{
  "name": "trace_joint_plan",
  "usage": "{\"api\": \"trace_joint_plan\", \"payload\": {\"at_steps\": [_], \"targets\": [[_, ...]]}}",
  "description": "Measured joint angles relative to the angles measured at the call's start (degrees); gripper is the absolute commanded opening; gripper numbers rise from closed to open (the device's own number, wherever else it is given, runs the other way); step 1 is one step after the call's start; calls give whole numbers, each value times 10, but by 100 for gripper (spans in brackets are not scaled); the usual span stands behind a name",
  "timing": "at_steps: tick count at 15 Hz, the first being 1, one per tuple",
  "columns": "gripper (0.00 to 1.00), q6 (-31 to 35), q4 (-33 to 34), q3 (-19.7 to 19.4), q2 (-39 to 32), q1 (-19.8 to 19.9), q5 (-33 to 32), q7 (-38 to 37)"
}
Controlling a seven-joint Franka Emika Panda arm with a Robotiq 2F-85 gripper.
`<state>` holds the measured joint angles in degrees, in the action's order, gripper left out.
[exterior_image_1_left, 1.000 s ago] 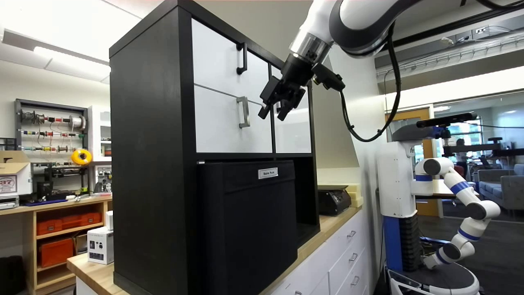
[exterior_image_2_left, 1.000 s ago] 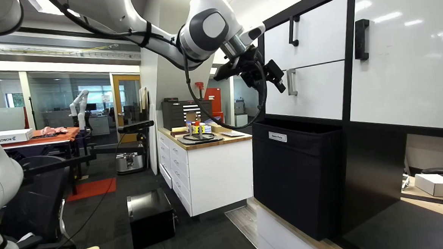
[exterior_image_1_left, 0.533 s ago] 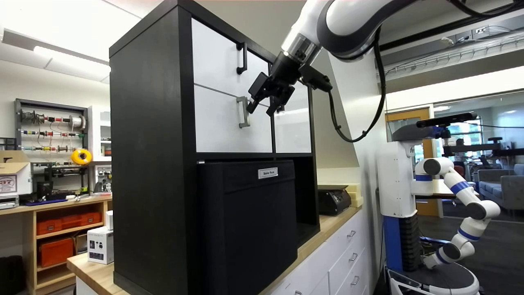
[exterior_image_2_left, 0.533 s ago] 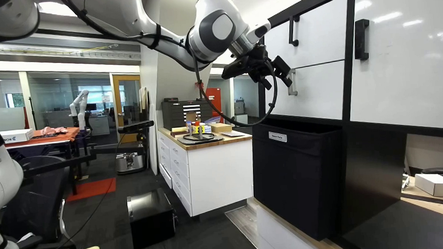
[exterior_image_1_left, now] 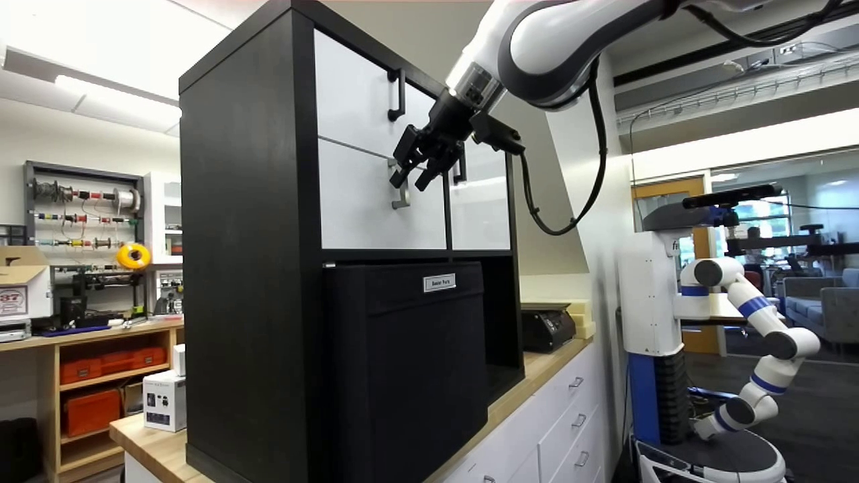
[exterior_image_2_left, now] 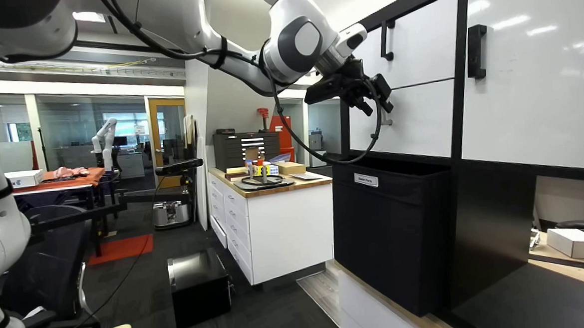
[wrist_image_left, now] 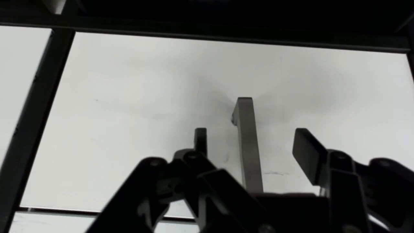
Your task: Open the bottom drawer on the left side of the cabinet
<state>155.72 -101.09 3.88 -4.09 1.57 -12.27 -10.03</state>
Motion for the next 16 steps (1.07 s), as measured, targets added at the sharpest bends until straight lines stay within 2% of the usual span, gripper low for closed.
{"api": "trace_joint_plan", "payload": {"at_steps": [5, 8, 9, 16], "targets": [[9, 0, 14, 0, -9, 0, 0, 0], [5, 0, 14, 0, -9, 0, 0, -1], [9, 0, 14, 0, -9, 0, 0, -1], [8, 0, 12, 0, -7, 0, -7, -1]]}}
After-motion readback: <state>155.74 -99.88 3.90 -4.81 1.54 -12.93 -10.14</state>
